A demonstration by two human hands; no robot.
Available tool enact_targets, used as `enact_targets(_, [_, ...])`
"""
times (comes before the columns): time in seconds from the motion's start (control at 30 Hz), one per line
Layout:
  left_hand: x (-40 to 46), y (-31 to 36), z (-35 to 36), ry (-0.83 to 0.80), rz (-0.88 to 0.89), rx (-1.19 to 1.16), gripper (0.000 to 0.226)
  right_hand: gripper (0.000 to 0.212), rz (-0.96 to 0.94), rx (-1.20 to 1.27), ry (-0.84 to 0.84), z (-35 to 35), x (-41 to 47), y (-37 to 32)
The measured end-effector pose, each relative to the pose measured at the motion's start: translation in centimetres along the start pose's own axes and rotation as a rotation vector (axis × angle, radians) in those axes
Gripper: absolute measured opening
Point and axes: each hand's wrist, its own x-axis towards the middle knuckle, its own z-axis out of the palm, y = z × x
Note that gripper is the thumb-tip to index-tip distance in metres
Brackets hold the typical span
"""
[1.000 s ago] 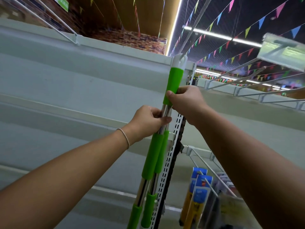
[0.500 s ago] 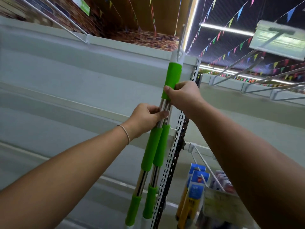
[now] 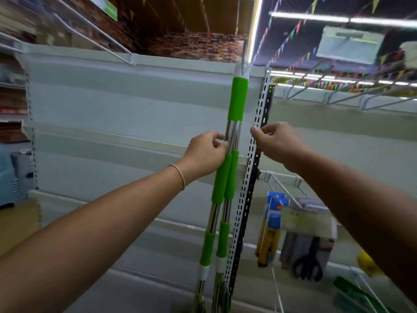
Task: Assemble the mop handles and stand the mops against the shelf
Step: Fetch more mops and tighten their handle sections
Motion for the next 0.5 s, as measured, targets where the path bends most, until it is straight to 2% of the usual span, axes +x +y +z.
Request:
enact_targets(0.1, [-1.0, 1.8, -1.7, -0.047, 0.046, -0.022, 0.028, 0.046, 0.024, 0.025, 0.034, -1.4, -2.4, -1.2])
enact_targets(0.27, [-3.9, 3.4, -2.8, -0.118, 0.151, -0.136, 0.022, 0.032, 0.051, 0.0, 0.115, -2.9, -7.0, -2.4])
enact_targets(0.5, [-9.7, 4.3, 0.6, -0.259, 0.094, -0.38, 0.01, 0.035, 0.09, -0.403, 0.176, -5.2, -14.8, -0.8])
